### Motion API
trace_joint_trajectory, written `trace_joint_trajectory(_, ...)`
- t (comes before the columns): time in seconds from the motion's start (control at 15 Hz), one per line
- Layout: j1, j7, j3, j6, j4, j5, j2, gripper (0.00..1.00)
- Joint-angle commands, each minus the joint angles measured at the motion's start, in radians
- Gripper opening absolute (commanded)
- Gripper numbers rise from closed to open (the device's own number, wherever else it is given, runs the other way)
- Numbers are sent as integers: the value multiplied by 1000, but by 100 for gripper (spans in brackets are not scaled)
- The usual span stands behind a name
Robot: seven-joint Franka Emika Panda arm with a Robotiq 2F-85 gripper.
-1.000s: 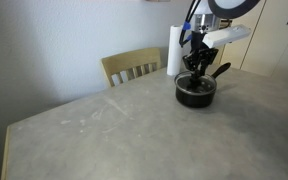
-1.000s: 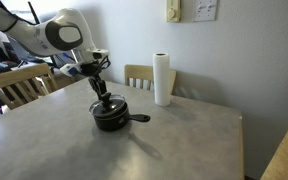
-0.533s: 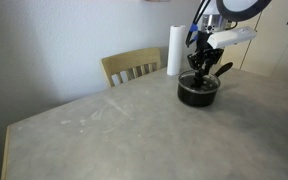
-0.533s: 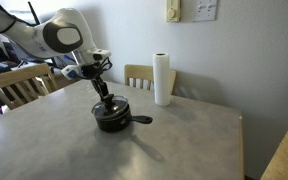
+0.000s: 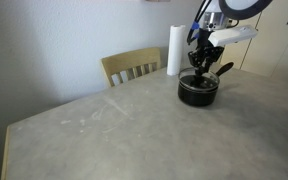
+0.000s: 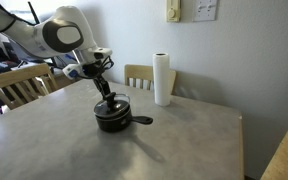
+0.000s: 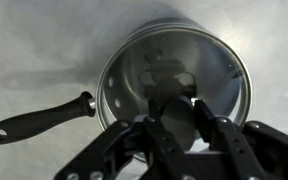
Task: Pick up the lid and close the pot
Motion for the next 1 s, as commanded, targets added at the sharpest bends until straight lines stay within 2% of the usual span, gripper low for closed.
trace_joint_trajectory(0.0,-20,3,13,34,-37,6,-31,14)
trace_joint_trajectory(0.67,-25,-6,23,213,-162,79,-33,14)
trace_joint_trajectory(0.73,-25,-11,26,224,-168,88,-34,20)
trace_joint_trajectory(0.8,-27,-21,35,228,-170,104,-34,64)
trace_joint_trajectory(0.87,-23,-24,39,215,-167,111,-37,65)
trace_joint_trajectory(0.93,-14,-31,45,198,-168,110,-43,71)
